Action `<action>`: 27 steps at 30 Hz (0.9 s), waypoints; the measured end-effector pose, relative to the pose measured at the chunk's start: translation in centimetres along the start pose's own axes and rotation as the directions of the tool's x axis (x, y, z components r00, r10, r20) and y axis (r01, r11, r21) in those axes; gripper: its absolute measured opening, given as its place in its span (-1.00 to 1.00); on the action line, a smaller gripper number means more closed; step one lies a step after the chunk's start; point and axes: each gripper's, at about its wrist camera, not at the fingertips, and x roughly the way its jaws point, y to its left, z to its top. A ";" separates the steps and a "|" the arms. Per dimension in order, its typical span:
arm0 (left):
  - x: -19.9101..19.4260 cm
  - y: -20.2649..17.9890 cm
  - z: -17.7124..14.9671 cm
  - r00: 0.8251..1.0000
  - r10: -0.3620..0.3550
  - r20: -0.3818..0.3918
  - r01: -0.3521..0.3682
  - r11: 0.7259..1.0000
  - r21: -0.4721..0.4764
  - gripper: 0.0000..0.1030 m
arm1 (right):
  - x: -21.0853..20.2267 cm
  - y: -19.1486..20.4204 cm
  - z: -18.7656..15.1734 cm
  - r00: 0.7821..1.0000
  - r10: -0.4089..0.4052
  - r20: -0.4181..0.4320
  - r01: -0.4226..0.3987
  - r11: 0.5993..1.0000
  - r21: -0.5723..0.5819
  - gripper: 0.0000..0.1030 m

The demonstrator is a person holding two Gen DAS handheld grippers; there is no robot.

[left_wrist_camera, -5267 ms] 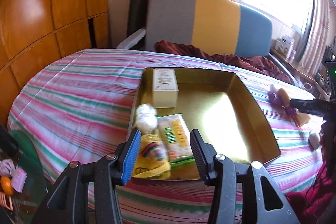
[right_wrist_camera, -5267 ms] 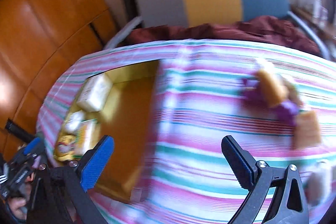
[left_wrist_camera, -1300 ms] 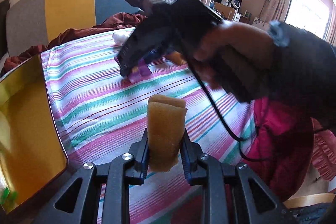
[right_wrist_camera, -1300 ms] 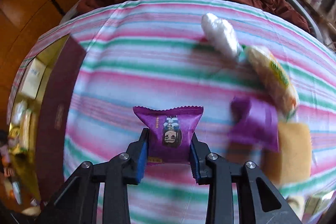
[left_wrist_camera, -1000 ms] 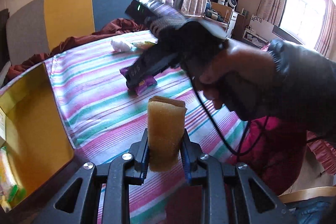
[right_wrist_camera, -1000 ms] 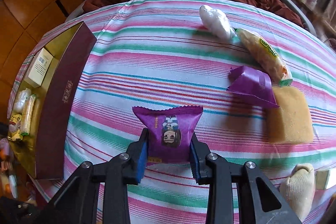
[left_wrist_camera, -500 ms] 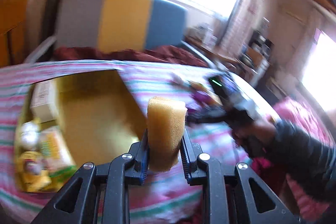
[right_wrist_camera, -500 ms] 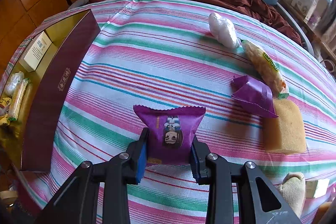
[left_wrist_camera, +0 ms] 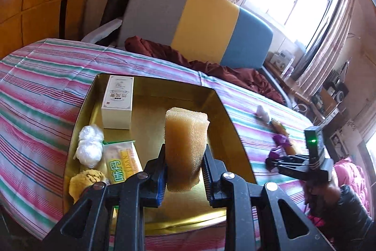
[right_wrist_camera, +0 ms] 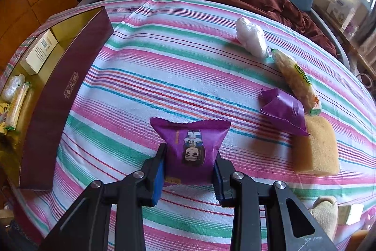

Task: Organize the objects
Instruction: 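Lower the yellow sponge into the gold tray and open the left tool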

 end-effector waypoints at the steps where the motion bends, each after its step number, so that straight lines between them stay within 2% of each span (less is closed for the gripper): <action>1: 0.5 -0.1 0.2 1.000 0.014 -0.006 -0.014 1.000 0.002 -0.51 | 0.0 0.0 0.0 1.000 -0.001 0.000 0.001 1.000 -0.002 -0.33; 5: 1.6 0.3 0.7 0.998 0.048 -0.032 -0.048 0.999 -0.008 -0.51 | 0.0 0.0 0.0 1.000 -0.001 0.000 0.001 1.000 -0.002 -0.32; 10: 2.8 -0.4 0.8 0.997 0.057 -0.060 -0.055 0.998 0.042 -0.51 | 0.0 0.1 0.0 1.000 -0.006 0.000 0.006 1.000 -0.007 -0.32; 17: 5.6 -0.8 4.3 0.992 0.105 -0.066 -0.098 0.990 0.103 -0.51 | 0.0 0.2 0.0 1.000 -0.008 0.000 0.008 1.000 -0.010 -0.31; 23: 10.8 0.4 7.0 0.975 0.170 -0.144 -0.154 0.981 0.117 -0.51 | 0.0 0.2 0.0 1.000 -0.007 -0.001 0.007 1.000 -0.012 -0.31; 27: 14.1 1.0 8.0 0.953 0.234 -0.192 -0.203 0.965 0.165 -0.50 | 0.1 0.3 0.1 1.000 -0.006 -0.001 0.006 1.000 -0.018 -0.30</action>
